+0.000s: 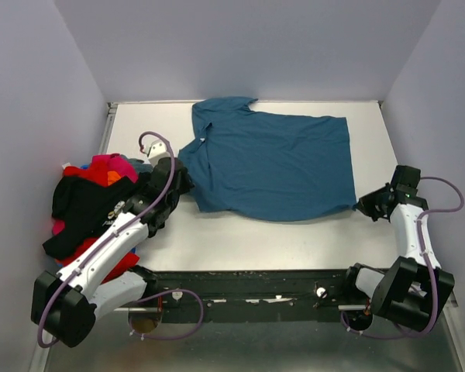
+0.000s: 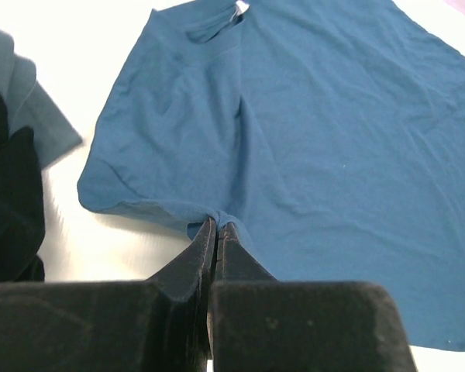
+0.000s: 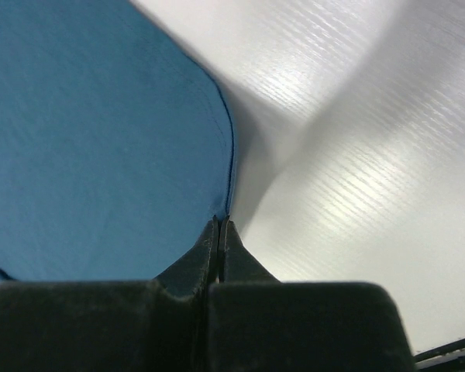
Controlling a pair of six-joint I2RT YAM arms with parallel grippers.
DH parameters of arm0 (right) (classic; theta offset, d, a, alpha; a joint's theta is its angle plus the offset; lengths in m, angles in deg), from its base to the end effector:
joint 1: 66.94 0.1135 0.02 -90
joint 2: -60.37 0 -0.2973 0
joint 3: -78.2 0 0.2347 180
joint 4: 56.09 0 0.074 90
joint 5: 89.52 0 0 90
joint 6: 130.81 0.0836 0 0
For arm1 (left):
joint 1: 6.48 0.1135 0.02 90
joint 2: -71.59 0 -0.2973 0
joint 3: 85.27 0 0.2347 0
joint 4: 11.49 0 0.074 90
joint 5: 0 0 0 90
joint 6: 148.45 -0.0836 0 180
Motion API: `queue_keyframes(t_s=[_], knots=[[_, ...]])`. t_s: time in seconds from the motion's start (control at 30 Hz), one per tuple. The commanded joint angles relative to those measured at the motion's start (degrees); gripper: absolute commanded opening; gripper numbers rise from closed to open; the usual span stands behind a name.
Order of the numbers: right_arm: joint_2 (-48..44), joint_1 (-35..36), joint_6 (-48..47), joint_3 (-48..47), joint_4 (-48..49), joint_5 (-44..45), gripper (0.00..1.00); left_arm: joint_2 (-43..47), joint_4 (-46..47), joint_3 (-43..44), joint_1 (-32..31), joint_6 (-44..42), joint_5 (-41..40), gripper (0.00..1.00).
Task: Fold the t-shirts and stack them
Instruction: Flatten out the tshirt
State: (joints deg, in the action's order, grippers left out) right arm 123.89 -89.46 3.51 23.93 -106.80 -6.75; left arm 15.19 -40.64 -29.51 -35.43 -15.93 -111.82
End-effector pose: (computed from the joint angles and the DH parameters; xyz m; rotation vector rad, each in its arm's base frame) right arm 0.1866 -0.0660 0.2060 1.4138 2.2237 0.2971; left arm 0.2091 -0.0801 0.2832 -0.4716 2.0169 -0.3750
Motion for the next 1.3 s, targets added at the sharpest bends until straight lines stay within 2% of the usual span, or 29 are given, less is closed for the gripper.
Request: queue_keyframes(t_s=[0.0, 0.17, 0.37, 0.5, 0.6, 0.63, 0.67, 0.7, 0.73, 0.77, 0.8, 0.9, 0.97, 1.07, 1.27], knots=[[-1.47, -0.33, 0.78, -6.32, -1.27, -0.52, 0.01, -1.7, -1.48, 6.77, 0.65, -2.1, -0.84, 0.0], [-6.82, -0.42, 0.95, -8.09, -6.46, 6.95, 0.01, 8.13, -2.63, 2.13, 0.65, 2.2, -0.86, 0.0], [-11.14, -0.68, 2.88, -2.82, -9.27, 14.6, 0.01, 16.14, -9.57, -8.5, 0.3, 8.44, 6.78, 0.0], [-10.8, -0.68, 2.71, -0.27, -9.54, 15.31, 0.01, 20.09, -13.78, -14.66, -0.93, 11.79, 8.47, 0.0], [-9.92, -0.68, 2.79, 2.19, -9.28, 13.29, 0.01, 22.29, -17.39, -15.9, -1.2, 12.23, 8.03, 0.0], [-9.65, -0.68, 3.14, 2.63, -8.93, 12.94, 0.01, 22.91, -18.45, -15.81, -1.2, 12.41, 8.11, 0.07], [-9.56, -0.68, 3.15, 2.98, -8.49, 12.76, 0.01, 23.61, -18.28, -15.73, -1.46, 12.5, 8.72, 0.29], [-9.56, -0.68, 3.32, 3.08, -8.05, 12.76, 0.01, 24.14, -17.67, -15.12, -1.55, 12.41, 9.77, 0.57], [-9.56, -0.68, 3.41, 3.08, -7.78, 12.76, 0.01, 24.58, -17.75, -14.5, -1.64, 12.5, 9.78, 0.79], [-9.48, -0.68, 3.41, 3.08, -7.43, 12.67, 0.01, 24.93, -17.67, -13.45, -1.64, 12.15, 9.09, 0.92], [-9.56, -0.68, 3.32, 2.99, -7.0, 12.41, 0.01, 25.2, -17.58, -12.05, -1.64, 10.75, 7.69, 0.98], [-9.91, -0.68, 3.15, 3.08, -5.59, 11.62, 0.01, 22.4, -16.27, -6.95, -1.55, 6.28, 2.85, 0.99], [-10.26, -0.68, 3.06, 3.16, -4.8, 10.92, 0.01, 17.32, -12.5, -3.0, -1.46, 2.41, 1.18, 0.99], [-11.14, -0.68, 2.97, 3.95, -2.69, 9.25, 0.01, 6.26, -4.95, 1.84, -1.2, -3.65, 0.55, 0.97], [-11.5, -0.68, 2.36, 4.92, 0.21, 7.84, 0.01, -19.14, 0.96, 17.3, 2.22, -10.08, 2.3, 0.93]])
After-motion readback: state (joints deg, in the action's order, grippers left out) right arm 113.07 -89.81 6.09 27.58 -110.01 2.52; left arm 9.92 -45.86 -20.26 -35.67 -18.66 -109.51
